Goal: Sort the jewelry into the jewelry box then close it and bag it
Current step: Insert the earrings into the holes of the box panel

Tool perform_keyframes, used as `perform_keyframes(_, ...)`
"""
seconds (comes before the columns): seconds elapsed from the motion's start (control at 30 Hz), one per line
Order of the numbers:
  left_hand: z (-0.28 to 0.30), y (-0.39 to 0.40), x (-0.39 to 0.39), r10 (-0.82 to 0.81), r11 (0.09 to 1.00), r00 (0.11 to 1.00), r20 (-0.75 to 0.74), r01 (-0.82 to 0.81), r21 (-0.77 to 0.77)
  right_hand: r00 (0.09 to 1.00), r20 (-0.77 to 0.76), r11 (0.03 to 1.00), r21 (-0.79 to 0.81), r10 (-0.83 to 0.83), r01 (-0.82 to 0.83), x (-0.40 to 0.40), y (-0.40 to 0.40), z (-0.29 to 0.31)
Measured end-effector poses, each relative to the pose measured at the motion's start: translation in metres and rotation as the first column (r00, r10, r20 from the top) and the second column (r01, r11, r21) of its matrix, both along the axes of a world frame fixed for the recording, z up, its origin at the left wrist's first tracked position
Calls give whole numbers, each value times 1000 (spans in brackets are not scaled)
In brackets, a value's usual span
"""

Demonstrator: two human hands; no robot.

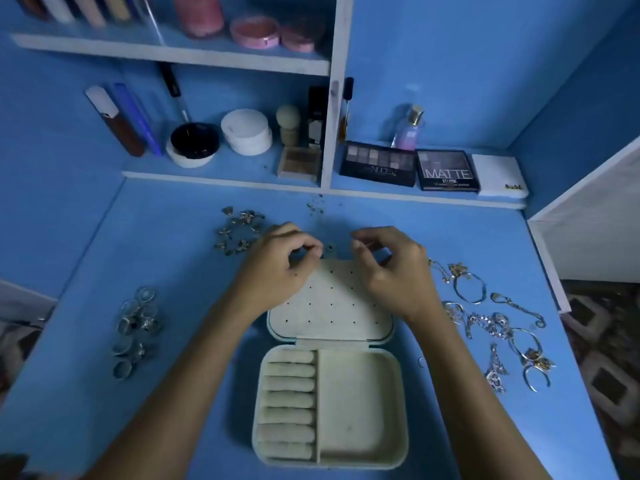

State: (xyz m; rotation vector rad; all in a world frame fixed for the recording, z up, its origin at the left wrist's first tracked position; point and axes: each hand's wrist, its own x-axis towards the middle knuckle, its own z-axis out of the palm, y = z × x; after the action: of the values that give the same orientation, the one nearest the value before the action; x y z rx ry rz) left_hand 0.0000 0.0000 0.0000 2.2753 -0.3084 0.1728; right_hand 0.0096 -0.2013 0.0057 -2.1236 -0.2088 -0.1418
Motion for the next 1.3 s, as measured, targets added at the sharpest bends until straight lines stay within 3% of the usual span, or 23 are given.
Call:
perform_keyframes(0.33, -10, 0, -6, 62, 995, 997, -46, -65, -70, 1000, -19, 997, -72, -9, 8, -5, 0, -15)
perform_keyframes(0.67, -15, -1, -10, 110, 972, 988, -106, -129, -195, 993, -119, 1000, -17, -24, 22, -8, 0, -16)
perform_keyframes(1.3, -15, 0, -12, 133, 966, 978, -158, -164, -202, 984, -176, 999, 26, -18, 23, -11, -1, -8)
